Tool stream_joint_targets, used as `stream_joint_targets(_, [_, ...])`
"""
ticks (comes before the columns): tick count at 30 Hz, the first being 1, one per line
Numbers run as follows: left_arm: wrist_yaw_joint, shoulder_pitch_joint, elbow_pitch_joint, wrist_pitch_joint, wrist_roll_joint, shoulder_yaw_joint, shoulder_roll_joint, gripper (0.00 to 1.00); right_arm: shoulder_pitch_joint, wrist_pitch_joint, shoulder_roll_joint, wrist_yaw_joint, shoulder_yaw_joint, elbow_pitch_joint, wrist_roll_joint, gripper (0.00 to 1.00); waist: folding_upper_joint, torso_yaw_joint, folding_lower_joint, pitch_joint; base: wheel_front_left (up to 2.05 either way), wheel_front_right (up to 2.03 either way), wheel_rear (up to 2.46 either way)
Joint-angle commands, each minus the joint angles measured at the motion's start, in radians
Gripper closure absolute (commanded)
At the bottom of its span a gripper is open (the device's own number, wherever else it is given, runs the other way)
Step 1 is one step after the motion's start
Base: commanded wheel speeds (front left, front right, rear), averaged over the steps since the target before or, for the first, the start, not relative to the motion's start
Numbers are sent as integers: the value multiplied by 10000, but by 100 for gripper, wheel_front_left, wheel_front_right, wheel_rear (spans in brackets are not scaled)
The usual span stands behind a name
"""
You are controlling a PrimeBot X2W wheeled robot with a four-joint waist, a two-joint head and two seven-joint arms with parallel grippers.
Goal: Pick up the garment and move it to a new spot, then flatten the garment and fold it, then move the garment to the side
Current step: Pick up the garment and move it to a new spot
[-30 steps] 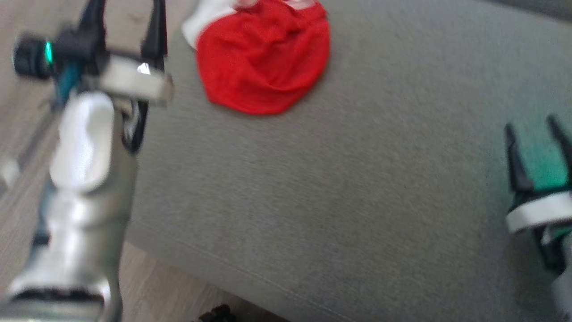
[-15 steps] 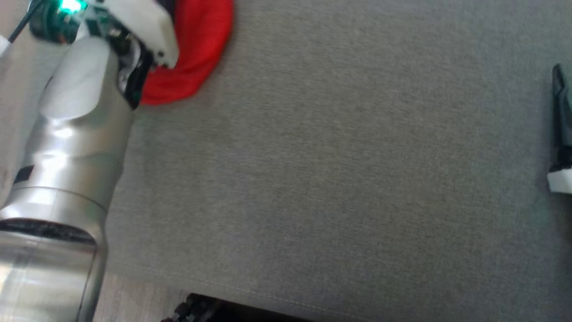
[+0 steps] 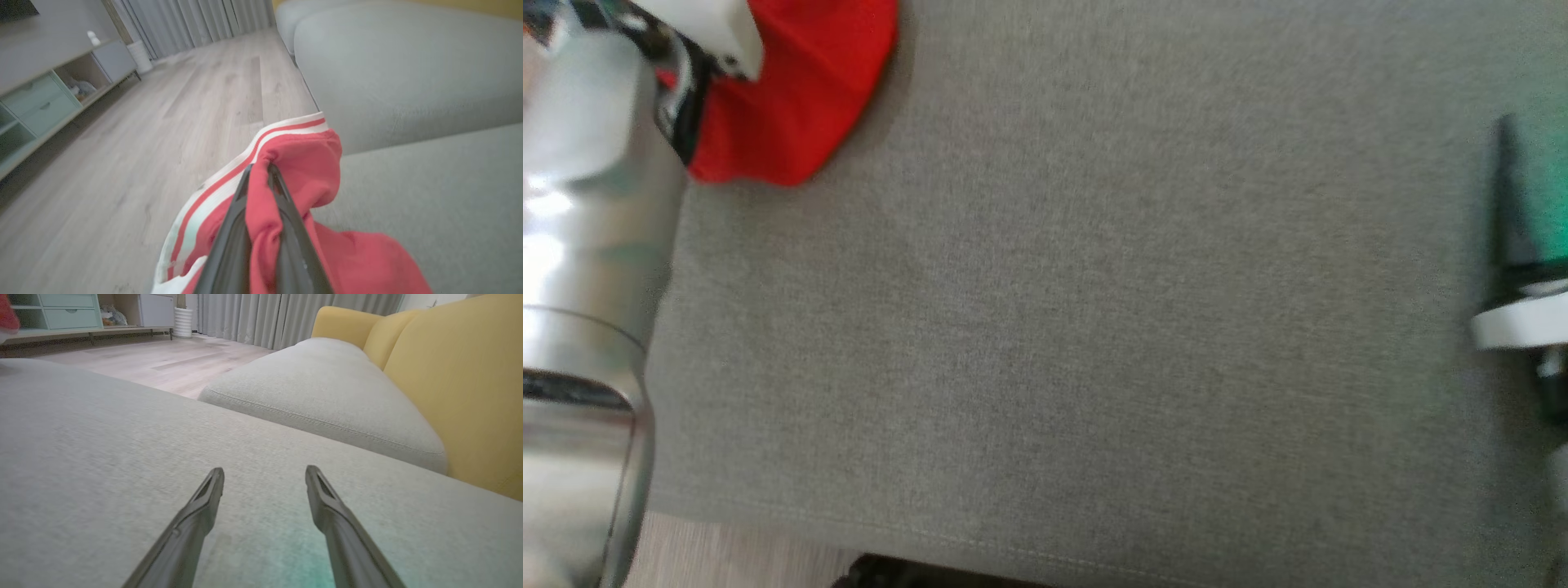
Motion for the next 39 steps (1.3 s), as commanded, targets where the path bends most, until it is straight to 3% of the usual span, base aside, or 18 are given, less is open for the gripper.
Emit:
stream_joint_targets(1, [94,-665,-312,-245,123,40,608,100,297,18,222,65,373,-42,-46,0,0,-277,-1,-893,0,0,0])
stream_joint_targets(7, [3,-1373,-974,-556,441,-421,467,100,357,18,876,65,694,239,85,0,0,-1000,-1,-2562,0,0,0])
stream_joint_targets(17, [-85,-1464,-2337,-633,357,-1381,67,100,913,18,1870,65,1123,88,248,0,0,-3087,-1,-4493,0,0,0])
stream_joint_targets(25, [-90,-812,-3367,-254,-590,-2669,-163,100,1337,18,2152,65,1287,-392,219,0,0,-4553,-1,-4481,0,0,0])
stream_joint_targets(31, [-68,671,-4088,-400,-884,-3448,-132,100,1509,18,2328,65,1245,-653,236,0,0,-5023,-1,-3986,0,0,0])
stream_joint_targets(37, [1053,3838,-5449,-644,-31,-4104,-236,100,1534,18,2455,65,1962,-536,-114,0,0,-5232,-1,-3329,0,0,0])
stream_joint_targets(38, [1208,4465,-5701,-647,2,-4061,-267,71,1530,18,2492,65,2071,-504,-139,0,0,-5221,-1,-3270,0,0,0])
stream_joint_targets(39, [1383,5040,-5878,-648,81,-4008,-267,31,1528,18,2532,65,2161,-471,-156,0,0,-5196,-1,-3241,0,0,0])
